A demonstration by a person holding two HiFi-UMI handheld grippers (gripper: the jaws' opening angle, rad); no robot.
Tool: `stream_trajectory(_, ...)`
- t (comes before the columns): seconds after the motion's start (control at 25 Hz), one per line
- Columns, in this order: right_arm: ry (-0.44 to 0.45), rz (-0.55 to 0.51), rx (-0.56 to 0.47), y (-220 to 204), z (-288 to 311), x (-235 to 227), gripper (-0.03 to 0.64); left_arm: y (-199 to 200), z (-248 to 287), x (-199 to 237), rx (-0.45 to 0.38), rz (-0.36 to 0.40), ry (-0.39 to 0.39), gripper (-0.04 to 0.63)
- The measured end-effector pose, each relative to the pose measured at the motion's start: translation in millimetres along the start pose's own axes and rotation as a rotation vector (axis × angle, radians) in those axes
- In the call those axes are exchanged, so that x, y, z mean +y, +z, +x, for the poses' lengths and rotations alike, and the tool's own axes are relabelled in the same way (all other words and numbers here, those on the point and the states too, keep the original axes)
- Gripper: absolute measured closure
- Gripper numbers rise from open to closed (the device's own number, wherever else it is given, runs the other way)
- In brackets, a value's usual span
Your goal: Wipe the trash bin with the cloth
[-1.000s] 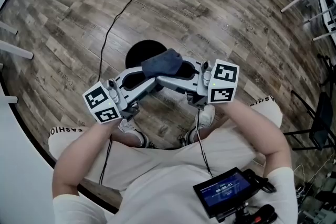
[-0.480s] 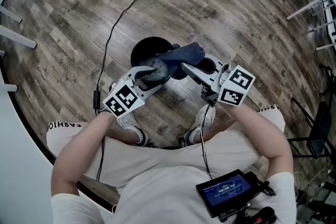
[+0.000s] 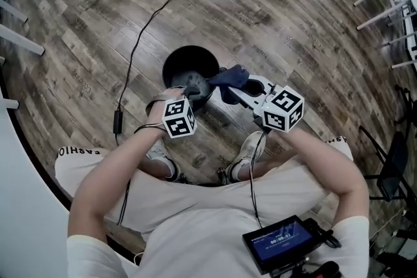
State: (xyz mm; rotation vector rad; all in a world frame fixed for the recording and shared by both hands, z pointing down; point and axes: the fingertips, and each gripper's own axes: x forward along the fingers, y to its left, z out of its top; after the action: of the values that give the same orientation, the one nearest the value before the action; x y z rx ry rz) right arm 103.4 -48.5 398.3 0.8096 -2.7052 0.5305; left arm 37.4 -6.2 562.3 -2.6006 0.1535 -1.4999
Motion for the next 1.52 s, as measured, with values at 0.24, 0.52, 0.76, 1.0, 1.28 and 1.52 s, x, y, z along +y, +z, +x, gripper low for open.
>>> stream_trajectory(0.24,-0.009,-0.021,0.140,-45,12,-20,0.532,-25,20,-3,0.116,0.054,-0.014,0.403)
stream_trajectory(0.52,0.006,-0.036,0.288,-112,41,-35,0.532,-42,33,-9,0.173,0.089,-0.049,0.451)
stream_trajectory(0.76,0.012,-0.040,0.342,-150,63,-49,0.532,-43,39,-4,0.194,0.179,-0.028,0.535)
stream_trajectory(1.0,0.023,-0.023,0.320,-168,79,-59,0.532,-44,44,-6,0.201,0.188,-0.067,0.535)
stream_trajectory(1.28,0.007,0.054,0.334,-206,92,-72,0.532,-45,46,-6,0.200,0.198,-0.106,0.541)
stream_trajectory(1.52,-0.018,0.113,0.386,-268,116,-91,0.532,-42,48,-6,0.207,0.254,-0.109,0.540)
